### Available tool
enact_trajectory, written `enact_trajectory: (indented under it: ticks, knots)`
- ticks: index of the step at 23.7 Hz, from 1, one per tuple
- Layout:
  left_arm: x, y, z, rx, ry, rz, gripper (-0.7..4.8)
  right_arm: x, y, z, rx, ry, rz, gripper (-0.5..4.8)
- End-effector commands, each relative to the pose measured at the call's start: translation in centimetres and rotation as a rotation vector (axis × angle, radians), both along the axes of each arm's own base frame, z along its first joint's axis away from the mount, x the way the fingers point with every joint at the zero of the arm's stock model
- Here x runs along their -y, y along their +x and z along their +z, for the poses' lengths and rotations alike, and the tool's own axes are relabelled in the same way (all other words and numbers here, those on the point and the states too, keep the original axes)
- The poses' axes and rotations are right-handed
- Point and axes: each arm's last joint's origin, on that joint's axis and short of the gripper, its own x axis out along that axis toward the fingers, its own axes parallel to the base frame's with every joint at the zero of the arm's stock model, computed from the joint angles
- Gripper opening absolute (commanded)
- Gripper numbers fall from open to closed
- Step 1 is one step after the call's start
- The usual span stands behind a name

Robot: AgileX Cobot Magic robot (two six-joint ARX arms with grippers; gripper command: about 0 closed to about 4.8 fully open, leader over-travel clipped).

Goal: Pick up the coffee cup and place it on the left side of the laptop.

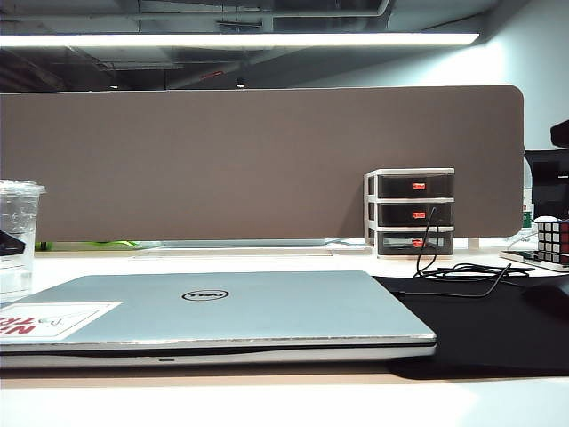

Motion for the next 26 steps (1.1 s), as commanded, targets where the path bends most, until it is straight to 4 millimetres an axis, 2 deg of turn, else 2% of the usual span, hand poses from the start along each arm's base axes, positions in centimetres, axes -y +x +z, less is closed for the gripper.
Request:
enact_trajectory:
  ticks: [1, 9, 14, 20, 23, 26]
  knots:
    - [-1.4, -0.3, 0.4, 0.031, 0.008, 0.054, 4.79, 0.0, 0.0, 0.0, 0.013, -0.001, 0.006, -0.01]
    - [-1.9, -0.5, 0.3, -0.006, -0.030, 0.093, 4.79, 0.0, 0.0, 0.0, 0.013, -0.001, 0.006, -0.01]
    - [-2.0, -1.3, 0.2, -0.126, -0.033, 0.180, 4.79, 0.0, 0.0, 0.0, 0.013, -0.001, 0.006, -0.01]
    - [-1.4, -2.8, 1.5, -0.248, -0.048, 0.235, 4.79, 0.0, 0.0, 0.0, 0.014, -0.001, 0.007, -0.01]
    - [-1.0, -4.1, 2.8, -0.310, -0.003, 0.335, 4.79, 0.0, 0.0, 0.0, 0.014, -0.001, 0.007, -0.01]
    - [-0.6, -4.8, 4.0, -0.305, -0.039, 0.353, 4.79, 0.0, 0.0, 0.0, 0.014, 0.000, 0.010, -0.01]
